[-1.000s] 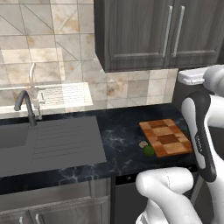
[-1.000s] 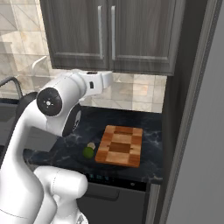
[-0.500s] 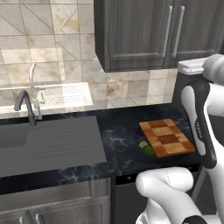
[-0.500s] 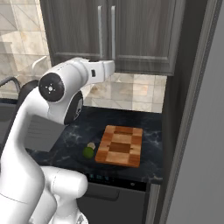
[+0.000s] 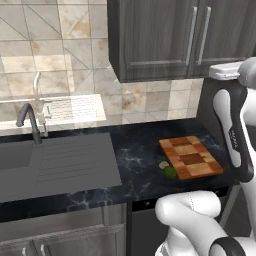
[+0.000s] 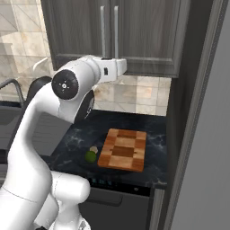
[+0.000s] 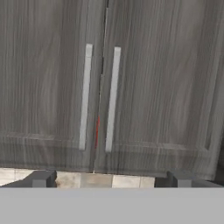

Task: Open the cabinet. Place the bowl and condiment on the counter. Then place the lime and garlic on the cutting board.

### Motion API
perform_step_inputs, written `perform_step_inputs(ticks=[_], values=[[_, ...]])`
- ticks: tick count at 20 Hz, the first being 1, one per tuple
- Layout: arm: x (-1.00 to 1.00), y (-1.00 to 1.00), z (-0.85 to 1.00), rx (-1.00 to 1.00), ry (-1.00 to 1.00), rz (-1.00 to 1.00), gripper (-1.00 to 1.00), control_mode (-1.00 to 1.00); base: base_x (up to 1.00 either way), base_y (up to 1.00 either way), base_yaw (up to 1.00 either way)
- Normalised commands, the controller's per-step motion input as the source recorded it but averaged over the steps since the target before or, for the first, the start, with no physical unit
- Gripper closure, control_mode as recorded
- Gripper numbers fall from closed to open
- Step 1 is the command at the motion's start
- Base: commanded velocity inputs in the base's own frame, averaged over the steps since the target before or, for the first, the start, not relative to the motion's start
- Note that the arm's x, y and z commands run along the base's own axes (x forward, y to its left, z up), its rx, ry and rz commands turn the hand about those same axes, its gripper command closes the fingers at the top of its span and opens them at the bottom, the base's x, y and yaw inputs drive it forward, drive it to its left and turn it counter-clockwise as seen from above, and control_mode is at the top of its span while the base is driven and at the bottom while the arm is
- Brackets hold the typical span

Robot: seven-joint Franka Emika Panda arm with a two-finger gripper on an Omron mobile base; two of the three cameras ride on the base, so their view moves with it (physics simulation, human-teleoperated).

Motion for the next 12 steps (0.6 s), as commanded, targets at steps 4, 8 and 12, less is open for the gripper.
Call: perform_step_inputs(ticks=[4,8,12], values=[[0.22,-0.23,0.00,0.02,0.00,0.00,-1.00,-1.00,0.00,0.00,0.00],[0.38,-0.08,0.04,0.00,0.00,0.00,-1.00,-1.00,0.00,0.00,0.00],[0.59,0.00,0.01,0.00,0.07,0.00,-1.00,-1.00,0.00,0.00,0.00]])
